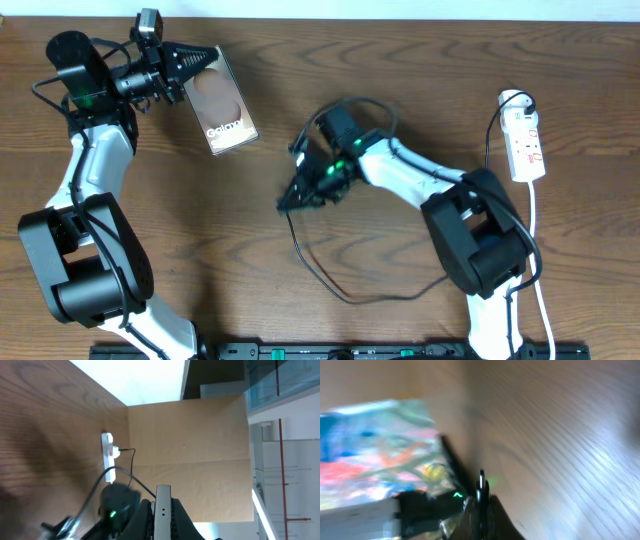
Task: Plug charger to phone and switch on socket
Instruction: 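Bring the connector to the phone's bottom port with the right gripper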
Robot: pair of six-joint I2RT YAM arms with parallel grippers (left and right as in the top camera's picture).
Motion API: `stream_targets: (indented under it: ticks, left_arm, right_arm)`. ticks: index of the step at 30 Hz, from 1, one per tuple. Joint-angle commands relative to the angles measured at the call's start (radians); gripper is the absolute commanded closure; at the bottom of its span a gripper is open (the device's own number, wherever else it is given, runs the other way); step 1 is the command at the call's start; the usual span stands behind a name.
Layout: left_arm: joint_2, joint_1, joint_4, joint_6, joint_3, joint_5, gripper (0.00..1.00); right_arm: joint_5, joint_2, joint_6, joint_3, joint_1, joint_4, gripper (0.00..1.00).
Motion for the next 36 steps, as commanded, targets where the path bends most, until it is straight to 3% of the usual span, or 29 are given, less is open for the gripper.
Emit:
stream_targets:
  ticks: [1,7,23,36]
  left_arm:
    - [-0.028,0.0,0.005,0.0,0.023,0.009,0.93]
    - [-0.028,0.0,0.005,0.056,0.023,-0.015,0.93]
    - [-0.028,0.0,0.007,0.171,0.023,-0.134,0.93]
    - [-0.028,0.0,0.004,0.171,0.021,-0.201,0.93]
  right_arm:
    - [-0.372,0.0,-0.057,0.001,-0.048,0.143,0.99]
    - [-0.473,0.0,-0.04,0.001,-0.05,0.388,0.99]
    - [-0.476,0.0,-0.017,0.001,-0.03,0.515,0.99]
    - [-0.406,0.0,0.257,0.001,-0.032,0.927,0.99]
